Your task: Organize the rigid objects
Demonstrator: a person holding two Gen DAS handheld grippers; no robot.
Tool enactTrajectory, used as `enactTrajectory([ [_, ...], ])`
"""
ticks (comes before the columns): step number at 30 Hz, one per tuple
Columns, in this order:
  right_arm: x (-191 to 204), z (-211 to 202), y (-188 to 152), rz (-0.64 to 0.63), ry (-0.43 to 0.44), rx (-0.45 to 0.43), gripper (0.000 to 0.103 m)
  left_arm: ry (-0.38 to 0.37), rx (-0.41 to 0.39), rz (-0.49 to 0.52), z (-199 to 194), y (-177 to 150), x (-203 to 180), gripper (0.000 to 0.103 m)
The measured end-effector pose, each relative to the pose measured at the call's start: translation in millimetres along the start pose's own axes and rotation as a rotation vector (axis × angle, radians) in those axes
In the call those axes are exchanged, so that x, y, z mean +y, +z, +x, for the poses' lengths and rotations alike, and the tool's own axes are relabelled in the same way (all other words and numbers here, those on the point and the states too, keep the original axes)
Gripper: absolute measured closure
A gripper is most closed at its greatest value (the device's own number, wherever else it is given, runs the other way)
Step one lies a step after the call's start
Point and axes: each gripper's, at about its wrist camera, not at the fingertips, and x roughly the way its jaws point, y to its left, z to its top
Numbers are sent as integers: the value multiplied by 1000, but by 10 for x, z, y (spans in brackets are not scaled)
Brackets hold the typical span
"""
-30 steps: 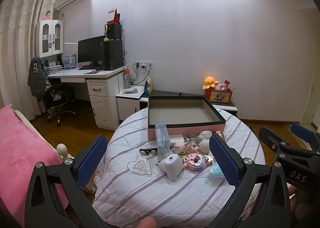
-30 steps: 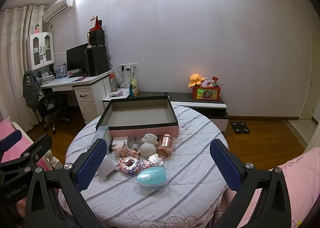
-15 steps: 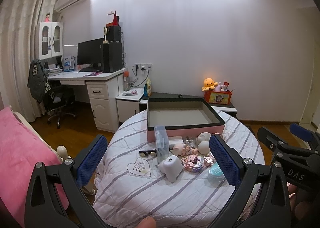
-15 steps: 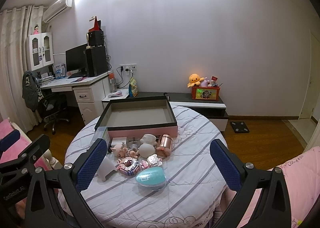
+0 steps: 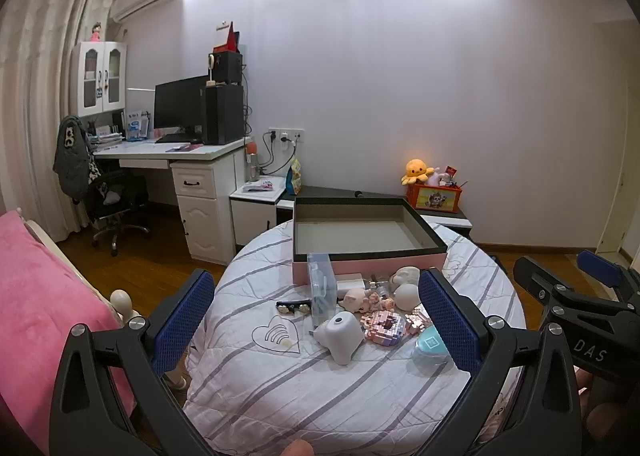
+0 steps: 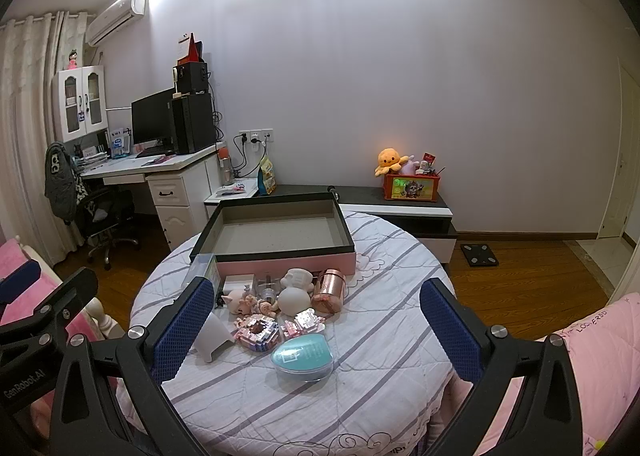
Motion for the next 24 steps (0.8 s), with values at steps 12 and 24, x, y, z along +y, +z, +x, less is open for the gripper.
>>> enactTrajectory([
  [12, -12, 20, -6, 4, 0, 7, 0, 2, 3, 1, 2, -9, 4, 0],
  [24, -140, 454, -268, 15, 3, 112, 0, 15, 113, 12, 410, -315, 47, 0],
])
